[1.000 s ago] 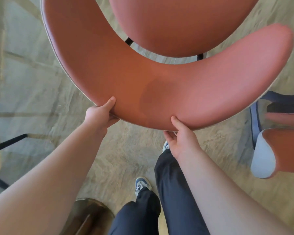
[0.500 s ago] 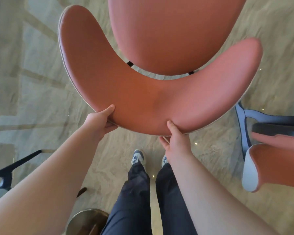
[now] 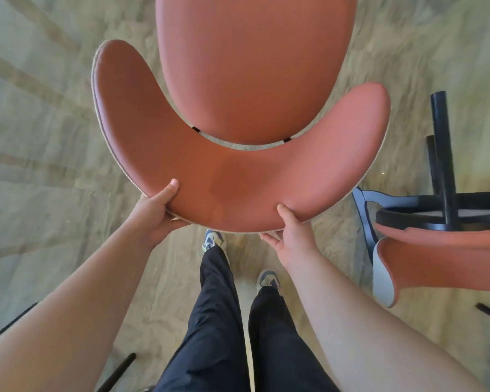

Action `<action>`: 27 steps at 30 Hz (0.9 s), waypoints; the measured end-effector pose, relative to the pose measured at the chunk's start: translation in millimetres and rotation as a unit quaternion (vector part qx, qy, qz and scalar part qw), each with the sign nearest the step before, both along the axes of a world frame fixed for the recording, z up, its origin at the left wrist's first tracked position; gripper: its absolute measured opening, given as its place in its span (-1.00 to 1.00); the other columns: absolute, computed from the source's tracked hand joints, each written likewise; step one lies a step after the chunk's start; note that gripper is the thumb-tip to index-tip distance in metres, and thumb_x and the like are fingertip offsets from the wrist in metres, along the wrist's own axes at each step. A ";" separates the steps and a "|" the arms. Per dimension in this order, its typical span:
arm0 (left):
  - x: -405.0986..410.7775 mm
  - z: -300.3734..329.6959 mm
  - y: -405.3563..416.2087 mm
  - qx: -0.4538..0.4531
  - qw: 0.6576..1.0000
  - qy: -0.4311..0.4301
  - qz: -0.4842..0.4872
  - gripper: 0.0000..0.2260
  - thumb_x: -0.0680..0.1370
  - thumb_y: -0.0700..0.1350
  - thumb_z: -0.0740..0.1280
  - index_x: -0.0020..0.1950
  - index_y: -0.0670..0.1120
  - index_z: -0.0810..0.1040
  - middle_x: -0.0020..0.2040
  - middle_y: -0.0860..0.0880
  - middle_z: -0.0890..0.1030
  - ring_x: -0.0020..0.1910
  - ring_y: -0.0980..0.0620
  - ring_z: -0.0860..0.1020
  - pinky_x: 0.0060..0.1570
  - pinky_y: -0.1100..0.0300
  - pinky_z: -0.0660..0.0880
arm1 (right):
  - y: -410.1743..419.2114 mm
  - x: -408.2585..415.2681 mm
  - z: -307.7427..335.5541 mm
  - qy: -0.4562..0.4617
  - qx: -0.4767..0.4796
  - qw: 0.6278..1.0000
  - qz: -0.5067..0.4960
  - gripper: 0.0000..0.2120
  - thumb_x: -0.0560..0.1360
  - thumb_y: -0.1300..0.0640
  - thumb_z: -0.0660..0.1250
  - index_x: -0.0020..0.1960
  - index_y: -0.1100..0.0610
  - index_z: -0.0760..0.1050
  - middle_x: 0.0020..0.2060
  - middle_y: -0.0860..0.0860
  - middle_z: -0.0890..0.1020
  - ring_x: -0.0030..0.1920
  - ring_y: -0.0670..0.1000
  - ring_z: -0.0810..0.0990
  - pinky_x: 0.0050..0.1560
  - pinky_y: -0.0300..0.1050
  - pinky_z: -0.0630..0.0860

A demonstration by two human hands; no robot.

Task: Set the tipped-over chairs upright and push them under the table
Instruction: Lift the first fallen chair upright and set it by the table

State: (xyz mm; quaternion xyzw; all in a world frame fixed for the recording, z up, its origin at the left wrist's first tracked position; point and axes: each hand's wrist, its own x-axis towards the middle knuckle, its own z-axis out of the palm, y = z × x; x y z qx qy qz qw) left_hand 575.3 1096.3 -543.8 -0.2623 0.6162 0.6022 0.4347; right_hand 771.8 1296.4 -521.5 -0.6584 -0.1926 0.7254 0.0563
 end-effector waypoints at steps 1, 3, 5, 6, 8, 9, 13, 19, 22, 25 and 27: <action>-8.5 4.4 4.0 -0.003 1.000 0.013 -0.011 -0.44 0.43 0.03 0.60 0.38 0.05 0.51 0.18 0.02 0.77 0.11 -0.08 0.75 -0.07 -0.24 0.68 | 3.5 -6.0 5.7 -0.004 0.007 1.000 0.002 -0.75 0.50 0.09 0.52 0.11 -0.04 0.52 0.29 0.04 0.56 0.17 0.09 0.61 -0.05 0.11 0.71; -22.9 12.3 14.7 -0.008 0.999 0.029 -0.032 -0.45 0.41 0.00 0.61 0.35 0.08 0.51 0.17 0.02 0.77 0.09 -0.07 0.76 -0.09 -0.20 0.69 | 12.3 -17.9 15.6 -0.010 0.024 1.000 0.008 -0.74 0.50 0.08 0.51 0.13 -0.05 0.52 0.30 0.02 0.55 0.18 0.09 0.60 -0.07 0.12 0.72; -35.6 18.9 25.9 -0.008 0.999 0.031 -0.037 -0.43 0.41 -0.01 0.60 0.37 0.05 0.50 0.19 -0.04 0.76 0.10 -0.13 0.75 -0.09 -0.21 0.69 | 23.1 -30.4 23.3 -0.010 0.032 0.999 0.018 -0.72 0.52 0.08 0.49 0.19 -0.02 0.52 0.30 0.05 0.55 0.23 0.12 0.57 -0.04 0.17 0.71; -41.8 21.6 31.5 -0.007 0.999 0.030 -0.039 -0.43 0.41 -0.02 0.59 0.37 0.04 0.49 0.19 -0.05 0.76 0.09 -0.14 0.75 -0.08 -0.23 0.69 | 29.1 -36.4 26.7 -0.011 0.032 0.999 0.018 -0.72 0.53 0.09 0.48 0.20 -0.01 0.52 0.30 0.07 0.55 0.24 0.14 0.57 -0.04 0.20 0.71; -54.1 26.6 42.7 -0.004 0.999 0.026 -0.044 -0.44 0.42 -0.02 0.58 0.38 0.03 0.48 0.17 -0.06 0.76 0.04 -0.16 0.76 -0.10 -0.22 0.69 | 40.9 -47.5 32.9 -0.006 0.031 0.999 0.026 -0.76 0.54 0.10 0.47 0.16 -0.01 0.53 0.29 0.08 0.56 0.24 0.16 0.57 -0.05 0.21 0.71; -60.1 28.3 48.0 -0.003 0.999 0.023 -0.046 -0.45 0.44 -0.03 0.57 0.38 0.04 0.47 0.17 -0.07 0.76 0.02 -0.16 0.77 -0.11 -0.22 0.69 | 46.2 -52.9 35.7 -0.002 0.031 0.999 0.031 -0.77 0.54 0.10 0.47 0.16 -0.02 0.53 0.29 0.08 0.56 0.24 0.16 0.57 -0.06 0.20 0.71; -81.2 34.1 68.5 -0.006 0.999 0.016 -0.045 -0.57 0.54 -0.08 0.52 0.34 0.09 0.45 0.19 -0.08 0.73 -0.03 -0.13 0.78 -0.13 -0.25 0.68 | 66.3 -73.8 43.3 0.008 0.032 0.999 0.032 -0.66 0.55 0.09 0.46 0.28 -0.01 0.49 0.32 0.07 0.53 0.27 0.17 0.56 0.00 0.24 0.69; -115.8 50.1 100.6 -0.031 0.998 0.013 -0.053 -0.61 0.58 -0.08 0.49 0.35 0.06 0.45 0.22 -0.10 0.71 0.02 -0.14 0.76 -0.10 -0.26 0.69 | 101.3 -104.8 51.4 0.040 0.019 0.999 0.015 -0.60 0.58 0.16 0.42 0.39 0.06 0.45 0.36 0.09 0.54 0.33 0.24 0.54 0.10 0.38 0.62; -136.2 58.1 120.7 -0.046 0.997 0.015 -0.060 -0.59 0.58 -0.04 0.49 0.38 0.04 0.46 0.23 -0.12 0.71 0.08 -0.18 0.74 -0.08 -0.22 0.70 | 123.0 -120.3 52.3 0.082 0.001 0.997 0.017 -0.64 0.60 0.19 0.38 0.38 0.11 0.48 0.32 0.14 0.60 0.28 0.25 0.60 0.17 0.39 0.59; -159.5 64.4 144.1 -0.065 0.996 0.018 -0.059 -0.55 0.58 -0.02 0.48 0.43 -0.03 0.45 0.25 -0.16 0.70 0.14 -0.23 0.72 -0.11 -0.17 0.70 | 147.9 -138.6 53.2 0.091 -0.015 0.995 0.031 -0.70 0.60 0.19 0.38 0.32 0.10 0.51 0.27 0.15 0.63 0.26 0.24 0.61 0.23 0.39 0.56; -172.7 67.8 158.1 -0.076 0.995 0.024 -0.054 -0.55 0.60 -0.02 0.48 0.43 -0.06 0.45 0.25 -0.17 0.70 0.12 -0.21 0.72 -0.16 -0.14 0.70 | 162.3 -153.1 56.7 0.087 -0.022 0.995 0.038 -0.75 0.60 0.19 0.38 0.27 0.11 0.52 0.23 0.15 0.64 0.24 0.23 0.62 0.23 0.37 0.56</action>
